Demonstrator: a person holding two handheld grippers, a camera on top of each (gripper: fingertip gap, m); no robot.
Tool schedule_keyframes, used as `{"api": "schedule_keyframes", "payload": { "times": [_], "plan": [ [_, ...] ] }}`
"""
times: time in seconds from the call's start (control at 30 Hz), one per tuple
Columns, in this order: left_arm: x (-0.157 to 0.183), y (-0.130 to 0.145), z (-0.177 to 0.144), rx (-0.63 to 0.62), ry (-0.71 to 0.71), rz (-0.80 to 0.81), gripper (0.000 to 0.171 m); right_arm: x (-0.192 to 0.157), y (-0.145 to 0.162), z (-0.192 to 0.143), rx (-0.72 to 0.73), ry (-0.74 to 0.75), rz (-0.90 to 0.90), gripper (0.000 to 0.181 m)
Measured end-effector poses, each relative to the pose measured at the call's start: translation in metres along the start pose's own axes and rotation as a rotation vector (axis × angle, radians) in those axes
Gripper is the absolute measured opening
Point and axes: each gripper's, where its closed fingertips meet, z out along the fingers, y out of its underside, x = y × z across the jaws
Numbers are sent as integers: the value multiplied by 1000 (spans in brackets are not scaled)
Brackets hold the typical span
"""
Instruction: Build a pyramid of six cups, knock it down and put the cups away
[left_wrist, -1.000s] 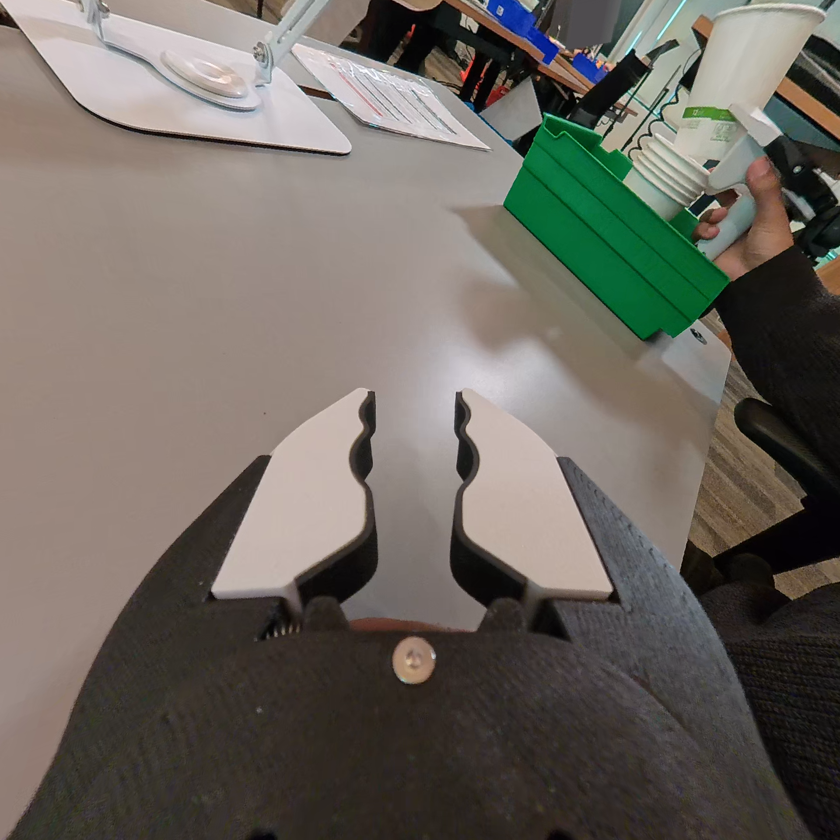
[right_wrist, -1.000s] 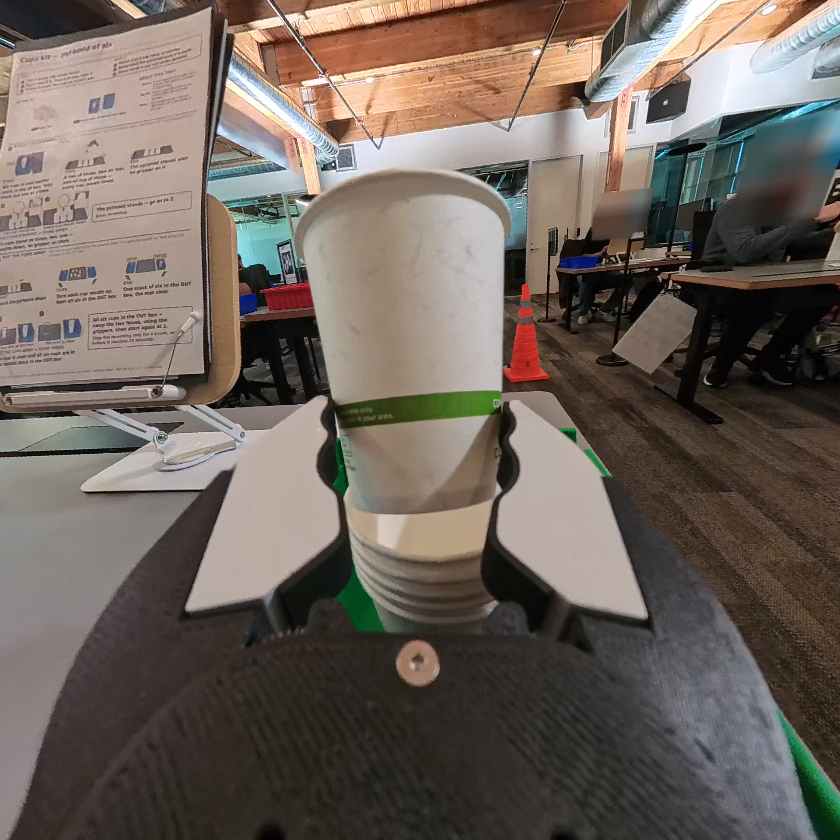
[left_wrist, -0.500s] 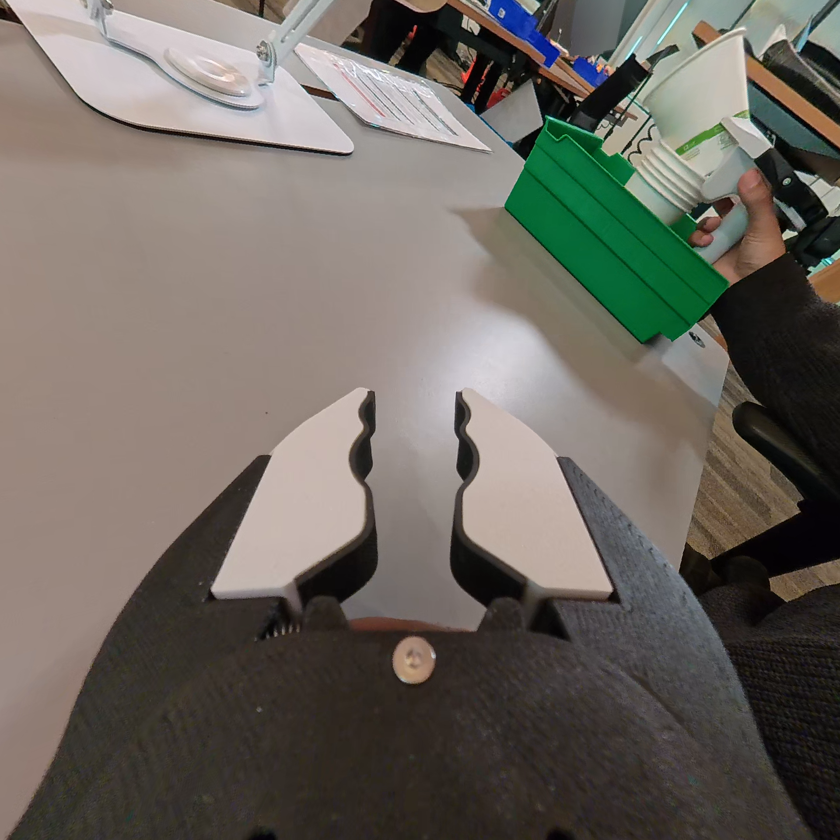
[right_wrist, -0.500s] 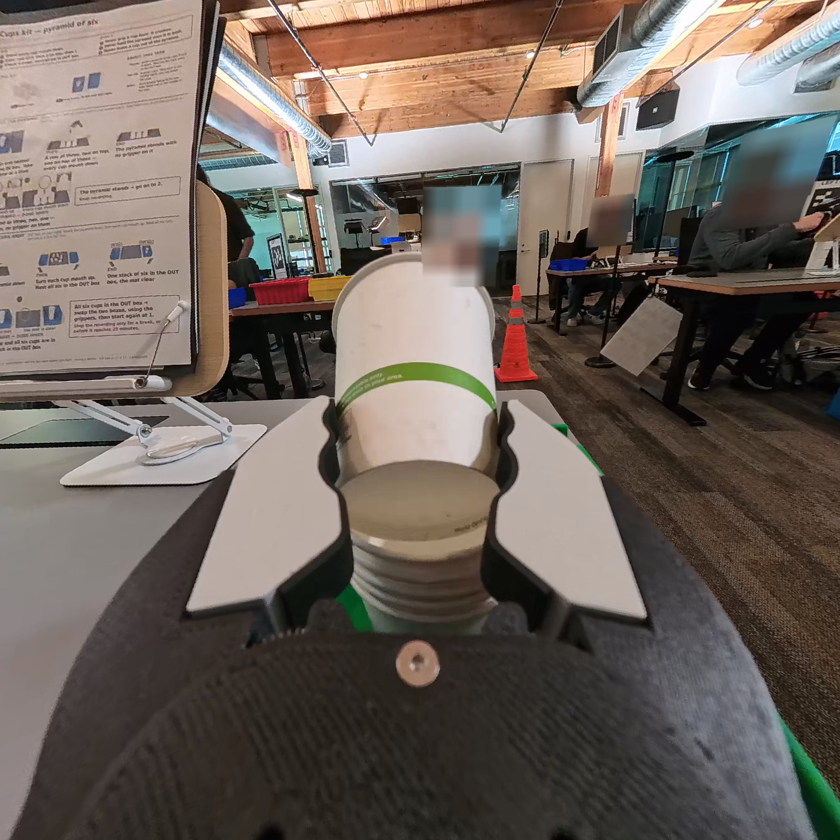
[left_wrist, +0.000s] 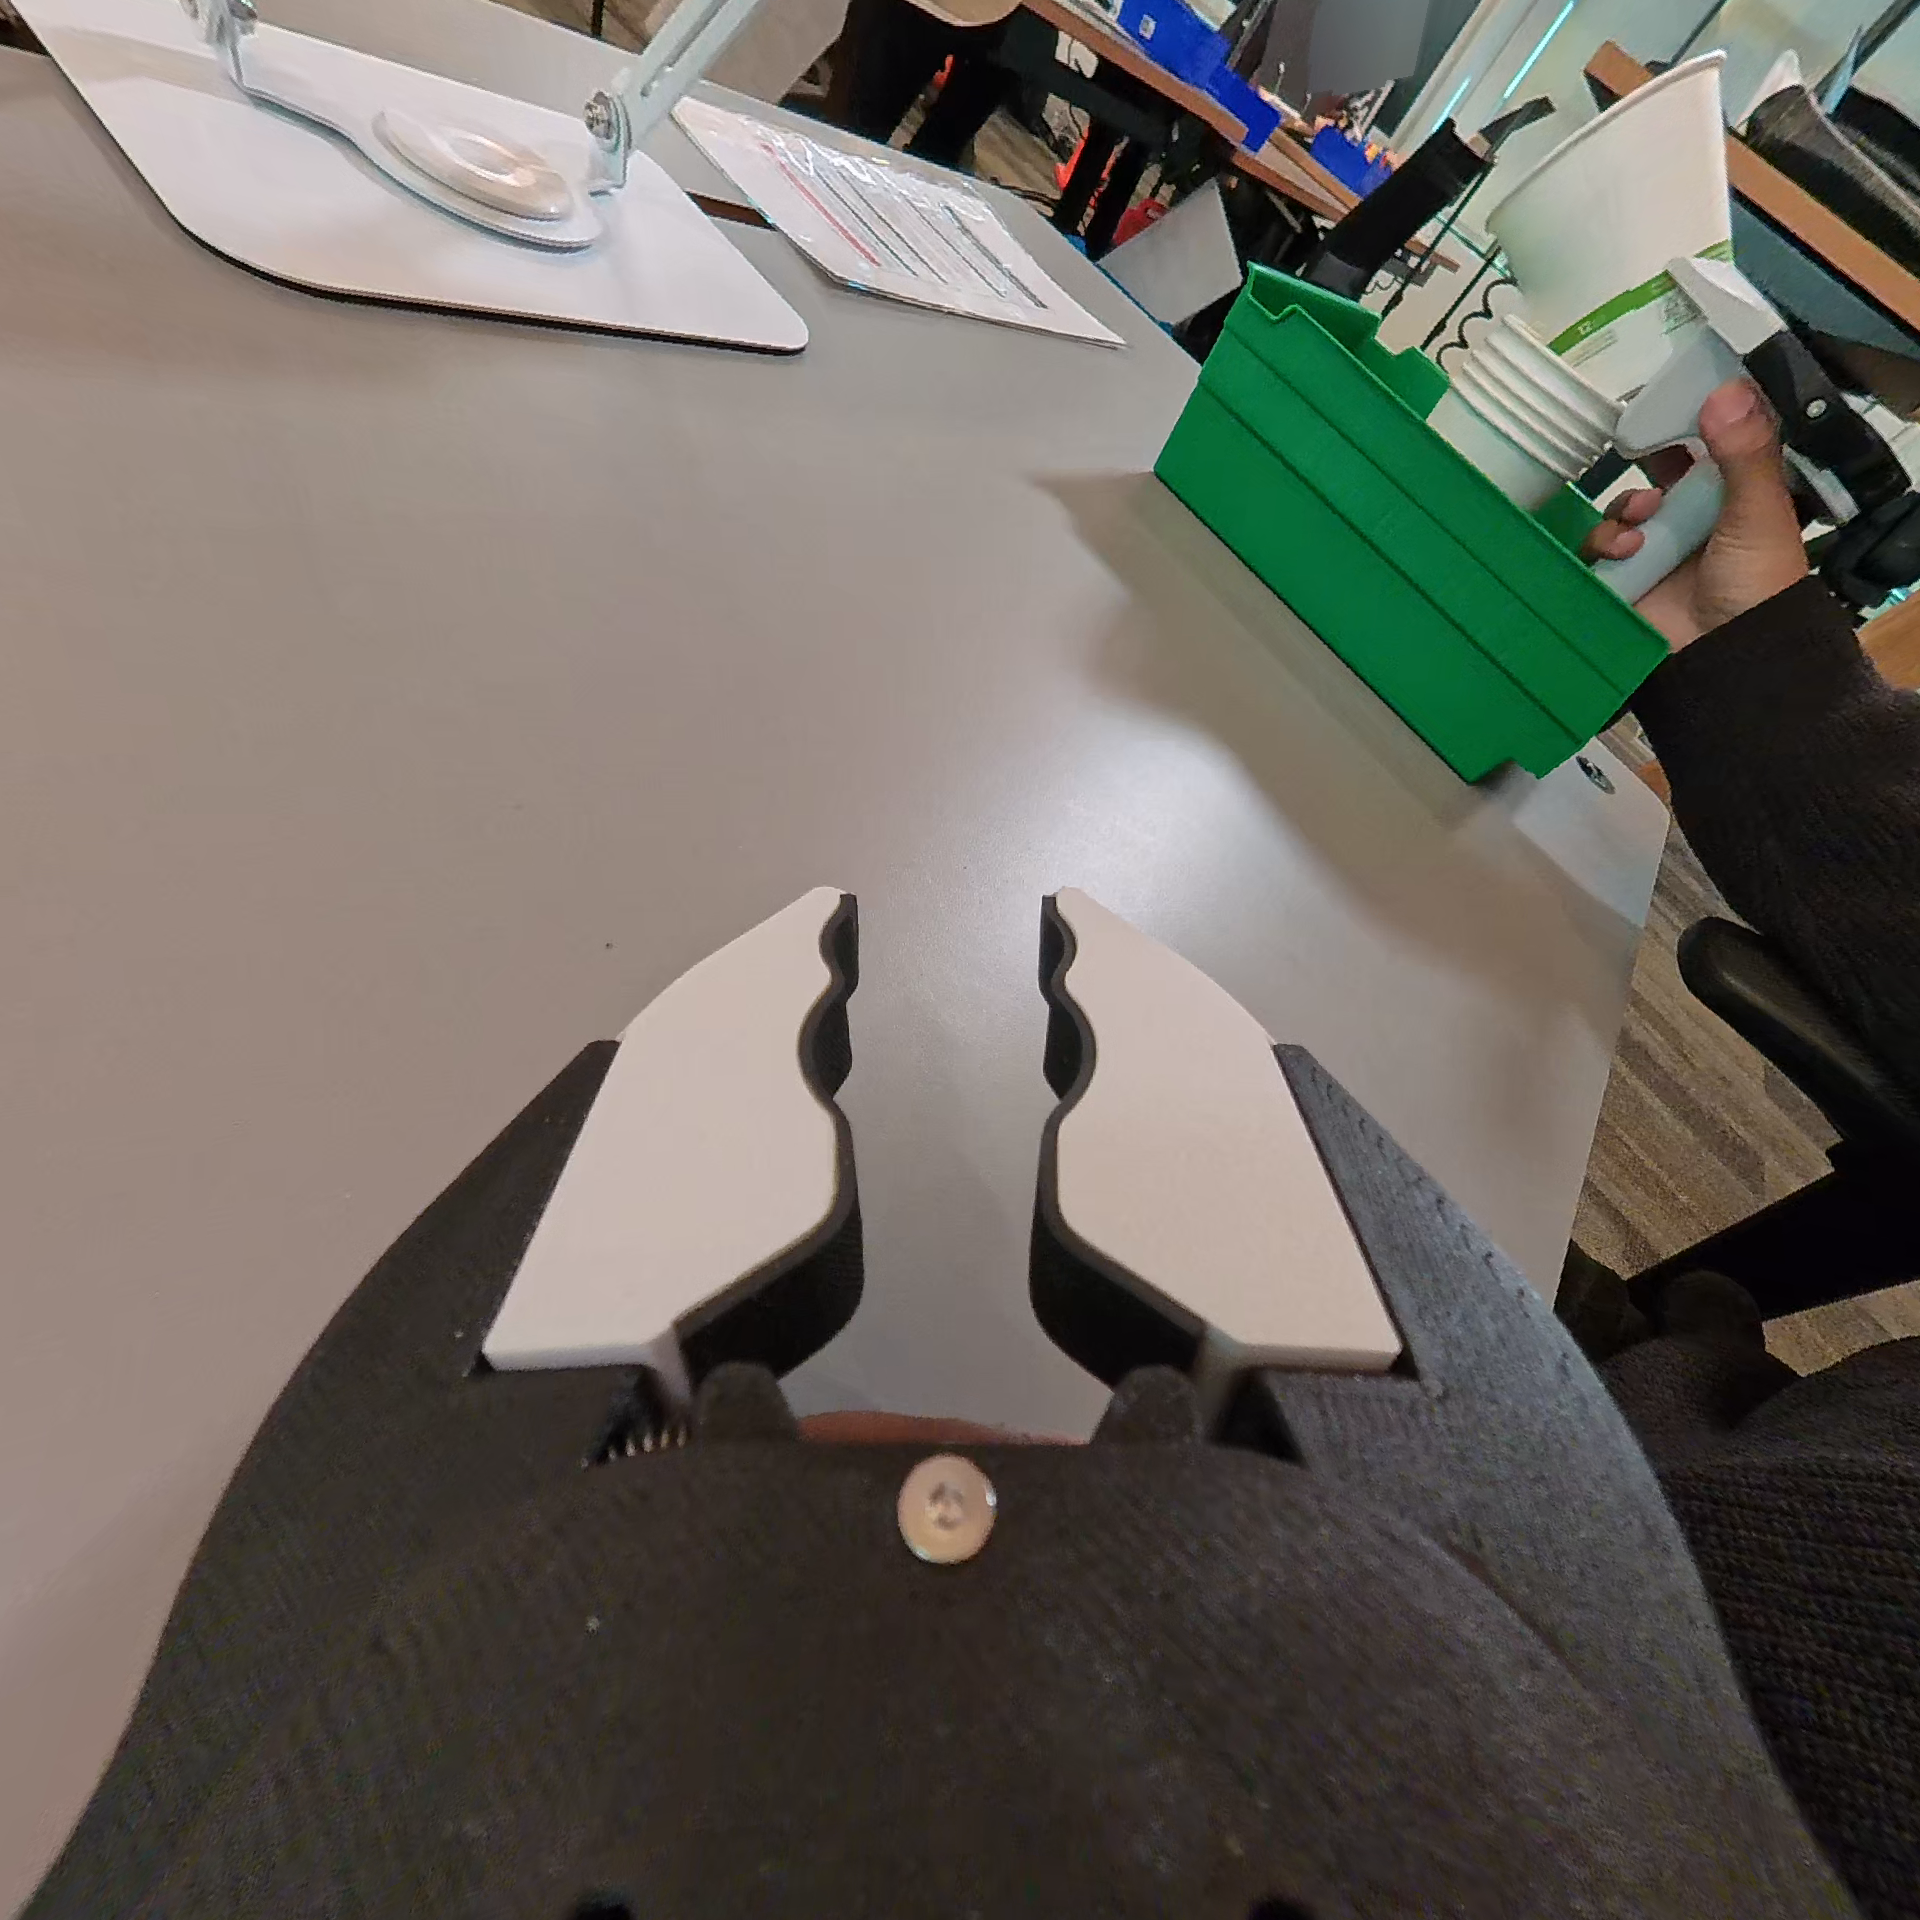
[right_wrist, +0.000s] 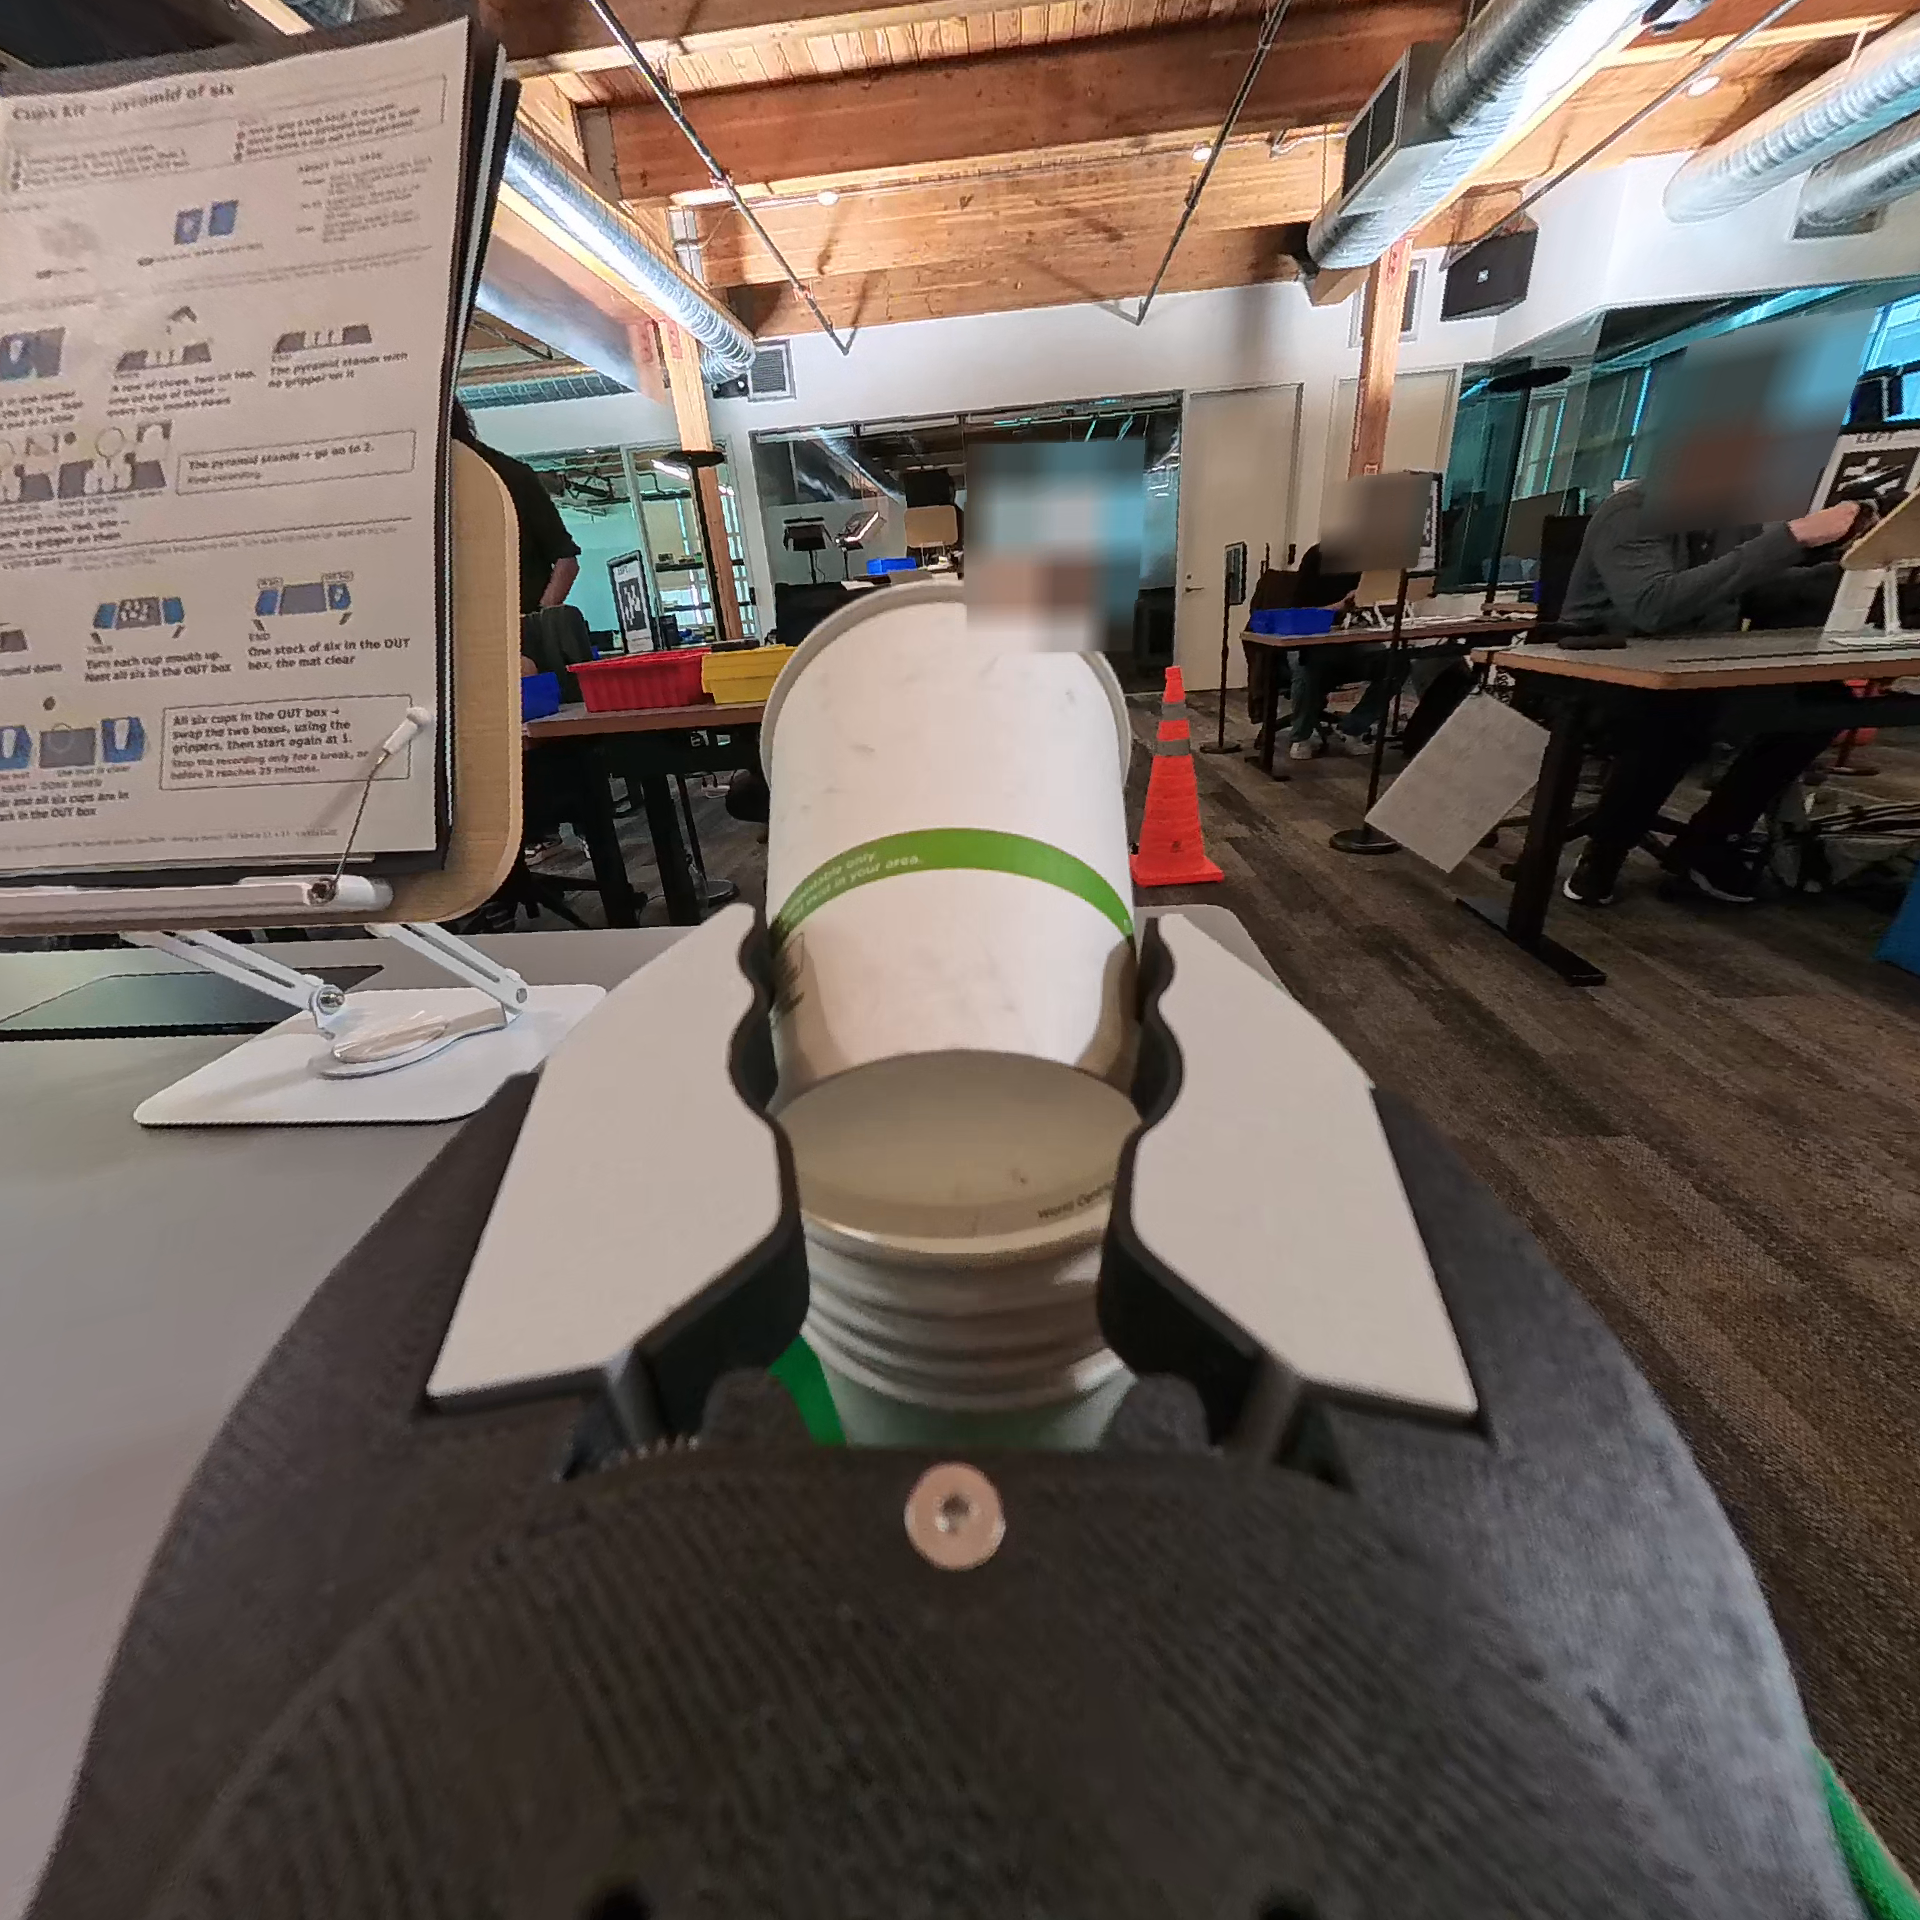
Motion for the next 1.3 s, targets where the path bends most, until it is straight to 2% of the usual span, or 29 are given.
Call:
{"api": "schedule_keyframes", "payload": {
  "times": [0.37,0.73,1.3],
  "plan": [
    [2,-2,4,2,4,17,35,3,-10,-8,15,-18,47,68],
    [15,-6,24,-18,48,61,35,-5,-19,-28,38,-53,79,67],
    [19,-7,32,-30,66,73,35,-6,-15,-33,14,-43,74,67]
  ]
}}
